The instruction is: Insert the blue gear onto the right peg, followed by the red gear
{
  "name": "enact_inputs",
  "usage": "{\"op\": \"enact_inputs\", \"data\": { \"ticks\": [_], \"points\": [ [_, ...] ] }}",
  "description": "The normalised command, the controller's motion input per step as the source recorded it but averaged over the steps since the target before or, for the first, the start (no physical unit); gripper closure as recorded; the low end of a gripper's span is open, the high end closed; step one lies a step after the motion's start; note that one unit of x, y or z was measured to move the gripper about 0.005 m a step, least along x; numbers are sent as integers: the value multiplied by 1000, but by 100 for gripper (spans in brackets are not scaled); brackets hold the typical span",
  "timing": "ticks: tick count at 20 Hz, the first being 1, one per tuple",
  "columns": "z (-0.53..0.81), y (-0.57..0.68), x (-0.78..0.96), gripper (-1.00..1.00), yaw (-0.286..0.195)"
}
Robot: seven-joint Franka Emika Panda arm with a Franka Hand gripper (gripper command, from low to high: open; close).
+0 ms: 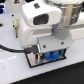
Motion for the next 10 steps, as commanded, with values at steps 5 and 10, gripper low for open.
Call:
{"op": "enact_inputs", "data": {
  "ticks": [5,10],
  "points": [
    [382,138,-218,-100,0],
    [303,207,-449,-100,0]
  ]
}}
